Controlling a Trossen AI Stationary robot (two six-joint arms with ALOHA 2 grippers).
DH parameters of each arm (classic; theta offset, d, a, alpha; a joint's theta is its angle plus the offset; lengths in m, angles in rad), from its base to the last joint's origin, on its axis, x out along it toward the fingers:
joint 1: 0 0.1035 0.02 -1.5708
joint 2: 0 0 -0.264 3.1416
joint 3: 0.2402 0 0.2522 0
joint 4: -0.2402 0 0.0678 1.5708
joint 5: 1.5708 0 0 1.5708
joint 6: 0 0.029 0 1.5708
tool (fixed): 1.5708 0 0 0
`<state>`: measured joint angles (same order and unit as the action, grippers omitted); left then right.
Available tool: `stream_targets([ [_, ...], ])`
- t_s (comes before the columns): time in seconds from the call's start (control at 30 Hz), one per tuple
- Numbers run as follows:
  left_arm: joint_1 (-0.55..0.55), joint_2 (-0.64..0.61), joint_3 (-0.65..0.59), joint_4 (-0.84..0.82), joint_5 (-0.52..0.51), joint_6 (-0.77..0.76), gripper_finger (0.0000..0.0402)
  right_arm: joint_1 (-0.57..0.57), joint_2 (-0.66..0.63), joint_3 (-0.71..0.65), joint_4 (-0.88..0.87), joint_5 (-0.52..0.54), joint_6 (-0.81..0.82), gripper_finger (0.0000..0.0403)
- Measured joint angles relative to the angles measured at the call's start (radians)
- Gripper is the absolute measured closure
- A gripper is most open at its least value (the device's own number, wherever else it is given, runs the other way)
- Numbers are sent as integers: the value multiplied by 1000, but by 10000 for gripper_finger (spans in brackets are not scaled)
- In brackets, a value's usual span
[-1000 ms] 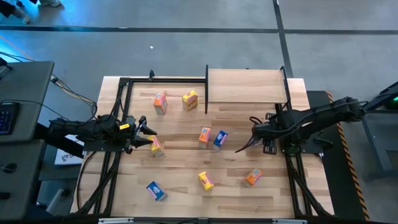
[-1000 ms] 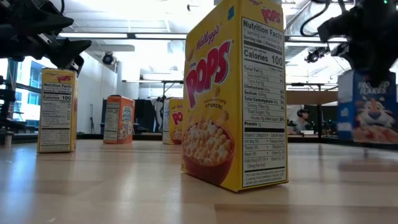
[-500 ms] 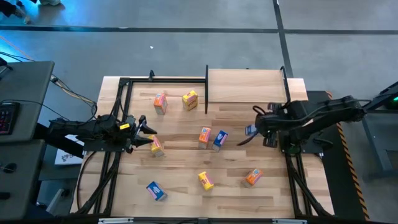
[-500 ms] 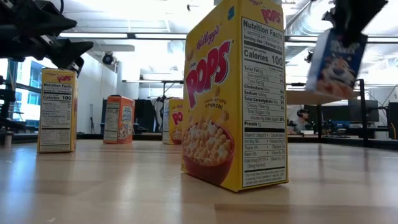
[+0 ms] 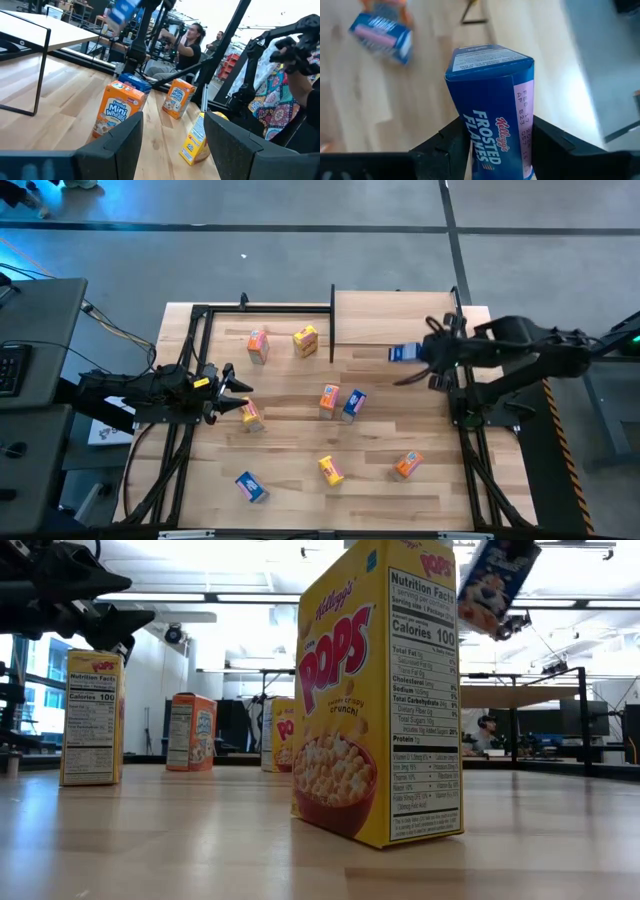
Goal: Stack cereal on shelf
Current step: Put the top right blue cereal box on the shelf
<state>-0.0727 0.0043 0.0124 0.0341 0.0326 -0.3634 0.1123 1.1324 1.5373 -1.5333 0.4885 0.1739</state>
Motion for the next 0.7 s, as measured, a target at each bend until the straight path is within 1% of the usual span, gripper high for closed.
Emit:
stream_targets([
  [0.37, 0, 0, 0, 0, 0, 0, 202, -153, 0, 165, 35, 163, -260, 241],
  [0.6, 0, 0, 0, 0, 0, 0, 202, -250, 1, 217, 82, 246, -441, 241],
  [0.7, 0, 0, 0, 0, 0, 0, 202, -292, 0, 224, 112, 252, -515, 241],
])
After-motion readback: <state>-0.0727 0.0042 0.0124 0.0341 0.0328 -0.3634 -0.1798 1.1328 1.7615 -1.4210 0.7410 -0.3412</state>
